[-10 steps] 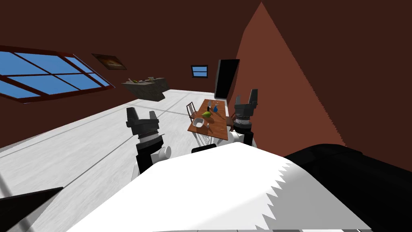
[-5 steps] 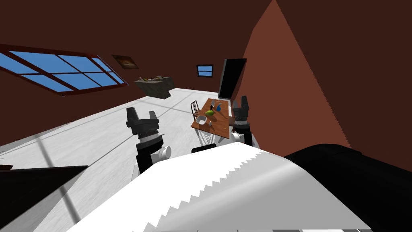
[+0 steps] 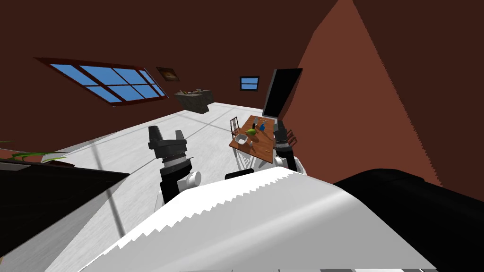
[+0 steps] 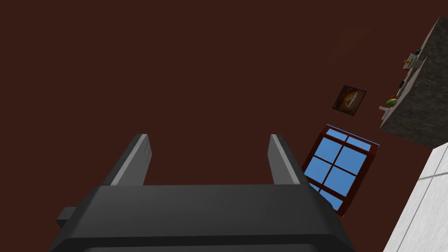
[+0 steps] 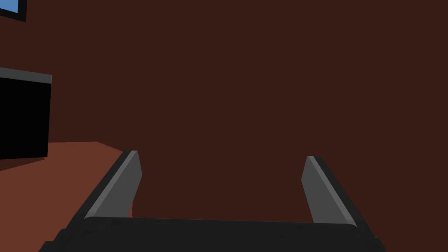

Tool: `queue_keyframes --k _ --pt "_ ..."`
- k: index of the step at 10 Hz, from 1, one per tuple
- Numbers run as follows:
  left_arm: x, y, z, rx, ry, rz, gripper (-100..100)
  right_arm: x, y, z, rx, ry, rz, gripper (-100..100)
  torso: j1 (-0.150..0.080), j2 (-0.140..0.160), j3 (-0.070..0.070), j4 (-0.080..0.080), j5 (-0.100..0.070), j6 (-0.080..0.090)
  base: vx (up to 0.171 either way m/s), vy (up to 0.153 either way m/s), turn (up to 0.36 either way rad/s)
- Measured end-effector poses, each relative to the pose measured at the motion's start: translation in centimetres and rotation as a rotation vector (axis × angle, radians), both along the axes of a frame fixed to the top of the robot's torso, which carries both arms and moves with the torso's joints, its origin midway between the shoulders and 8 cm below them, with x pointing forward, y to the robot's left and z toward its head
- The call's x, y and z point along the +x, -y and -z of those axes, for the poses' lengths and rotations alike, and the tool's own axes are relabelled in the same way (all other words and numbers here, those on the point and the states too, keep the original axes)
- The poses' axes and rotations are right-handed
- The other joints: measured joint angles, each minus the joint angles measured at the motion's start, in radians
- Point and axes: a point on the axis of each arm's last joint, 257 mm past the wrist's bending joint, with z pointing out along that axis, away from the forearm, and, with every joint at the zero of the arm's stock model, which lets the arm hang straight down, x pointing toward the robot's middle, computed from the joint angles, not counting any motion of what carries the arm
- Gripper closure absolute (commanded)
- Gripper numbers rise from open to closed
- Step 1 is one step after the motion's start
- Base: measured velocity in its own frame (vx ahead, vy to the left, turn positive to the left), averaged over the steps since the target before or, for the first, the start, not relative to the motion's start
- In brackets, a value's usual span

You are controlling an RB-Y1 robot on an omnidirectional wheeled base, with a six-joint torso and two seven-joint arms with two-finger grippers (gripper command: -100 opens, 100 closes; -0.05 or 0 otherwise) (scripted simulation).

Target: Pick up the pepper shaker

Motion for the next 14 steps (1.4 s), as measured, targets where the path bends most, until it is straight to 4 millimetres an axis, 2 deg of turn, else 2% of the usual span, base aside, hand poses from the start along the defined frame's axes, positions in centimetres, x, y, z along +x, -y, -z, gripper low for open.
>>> queue_keyframes --k 5,7,10,14 --pt "0.0 0.0 0.0 0.000 0.000 0.000 0 1.4 2.8 5.5 -0.072 -0.129 0.099 -100 -0.001 -0.002 -0.001 0.000 0.000 0.001 -0.042 0.019 0.193" --pt "0.0 0.0 0.0 0.000 0.000 0.000 0 1.4 4.6 7.8 -0.104 -0.185 0.145 -100 -0.001 -0.002 -0.001 0.000 0.000 0.001 -0.022 0.010 0.043" --pt "0.0 0.0 0.0 0.000 0.000 0.000 0 1.7 6.1 10.6 -0.134 -0.250 0.192 -100 -0.001 -0.003 -0.002 -0.001 0.000 0.001 -0.020 0.020 0.212" --pt "0.0 0.0 0.0 0.000 0.000 0.000 0 1.3 10.1 15.6 -0.195 -0.372 0.286 -100 -0.001 -0.003 -0.002 -0.001 0.000 0.001 -0.017 0.014 0.126"
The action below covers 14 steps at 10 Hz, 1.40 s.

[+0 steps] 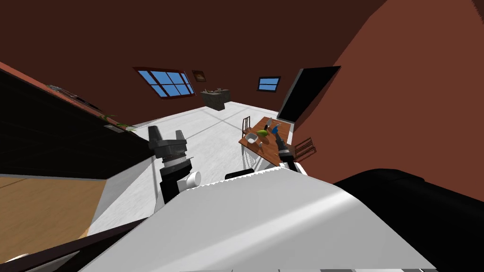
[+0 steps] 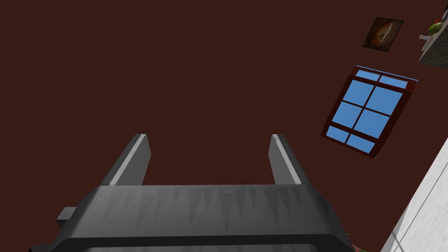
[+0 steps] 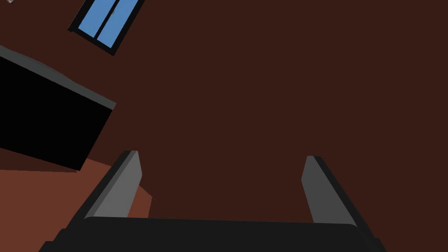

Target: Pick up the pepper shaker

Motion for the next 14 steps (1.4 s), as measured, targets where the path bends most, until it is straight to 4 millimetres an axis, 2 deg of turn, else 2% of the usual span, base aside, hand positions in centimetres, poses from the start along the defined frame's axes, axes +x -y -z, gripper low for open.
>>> queue_keyframes --k 4,7,8,12,14 --pt "0.0 0.0 0.0 0.000 0.000 0.000 0 -0.7 2.1 3.5 -0.030 -0.081 0.056 -100 -0.001 -0.001 -0.001 0.000 0.000 0.000 -0.006 0.014 0.158" --pt "0.0 0.0 0.0 0.000 0.000 0.000 0 -1.7 5.2 7.2 -0.075 -0.170 0.121 -100 0.000 -0.001 -0.001 0.000 0.000 -0.001 0.000 0.016 0.161" --pt "0.0 0.0 0.0 0.000 0.000 0.000 0 -2.3 5.5 8.3 -0.083 -0.202 0.139 -100 0.000 -0.001 -0.001 0.000 0.000 0.000 0.007 0.023 0.198" --pt "0.0 0.0 0.0 0.000 0.000 0.000 0 -4.5 9.3 13.4 -0.135 -0.338 0.222 -100 0.000 -0.002 -0.001 0.000 0.000 0.000 0.017 0.016 0.170" --pt "0.0 0.0 0.0 0.000 0.000 0.000 0 -6.0 10.6 15.8 -0.158 -0.405 0.259 -100 0.000 -0.003 -0.002 -0.001 0.000 0.000 0.019 0.008 0.030"
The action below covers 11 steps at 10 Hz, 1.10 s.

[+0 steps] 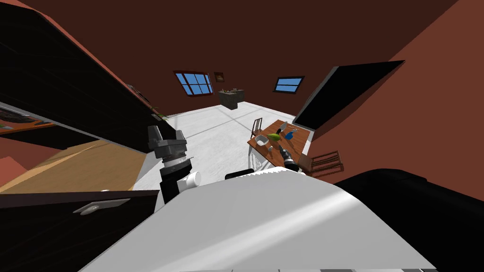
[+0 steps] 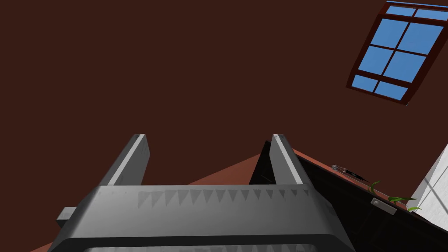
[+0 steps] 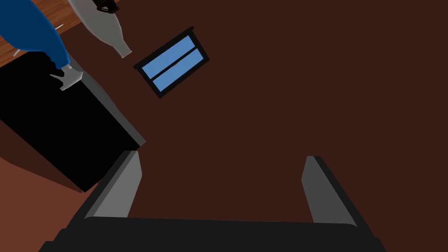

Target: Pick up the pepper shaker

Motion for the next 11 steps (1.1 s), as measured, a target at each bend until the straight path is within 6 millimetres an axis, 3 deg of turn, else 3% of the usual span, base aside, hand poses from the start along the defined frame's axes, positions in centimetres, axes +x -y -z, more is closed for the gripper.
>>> queue_keyframes --k 2,4,8,11 --pt "0.0 0.0 0.0 0.000 0.000 0.000 0 -0.7 0.0 1.2 0.005 -0.027 0.012 -100 0.000 0.001 0.001 0.000 0.000 0.000 0.008 0.010 0.076" --pt "0.0 0.0 0.0 0.000 0.000 0.000 0 -1.5 1.3 2.8 -0.017 -0.075 0.038 -100 0.000 0.000 0.000 0.000 0.000 0.000 0.034 0.014 0.164" --pt "0.0 0.0 0.0 0.000 0.000 0.000 0 -4.1 2.8 6.9 -0.039 -0.189 0.091 -100 0.000 -0.001 0.000 0.000 0.000 -0.001 0.031 0.006 0.078" --pt "0.0 0.0 0.0 0.000 0.000 0.000 0 -5.9 3.6 8.9 -0.052 -0.256 0.118 -100 0.000 -0.001 0.000 0.000 0.000 0.000 0.031 0.007 0.060"
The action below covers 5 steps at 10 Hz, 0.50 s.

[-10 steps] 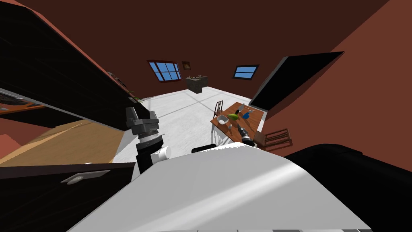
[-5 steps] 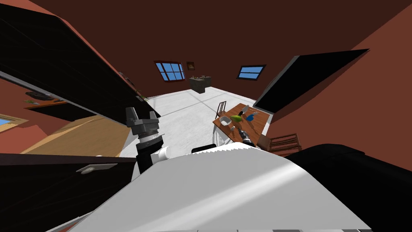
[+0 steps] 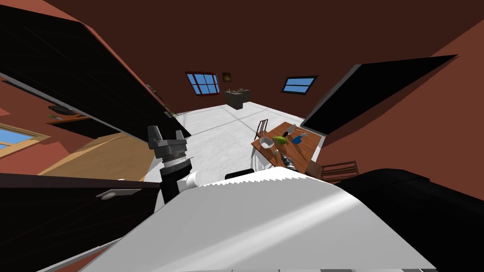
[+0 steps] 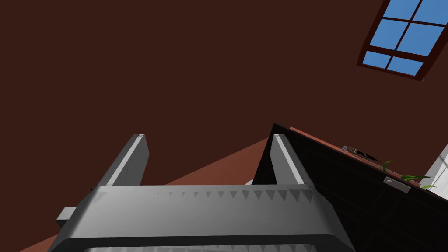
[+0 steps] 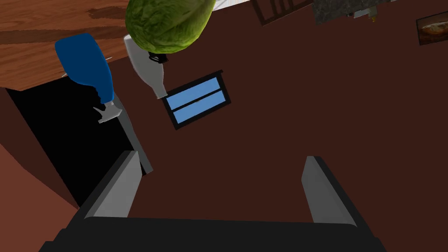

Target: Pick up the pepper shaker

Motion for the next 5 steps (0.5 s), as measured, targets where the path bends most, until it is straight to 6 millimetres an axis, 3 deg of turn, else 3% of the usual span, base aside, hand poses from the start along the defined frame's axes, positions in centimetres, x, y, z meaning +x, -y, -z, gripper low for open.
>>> queue_keyframes --k 5 --pt "0.0 0.0 0.0 0.000 0.000 0.000 0 -2.9 1.1 3.5 -0.009 -0.103 0.037 -100 -0.001 0.000 0.000 0.000 0.000 0.001 0.034 0.002 0.057"
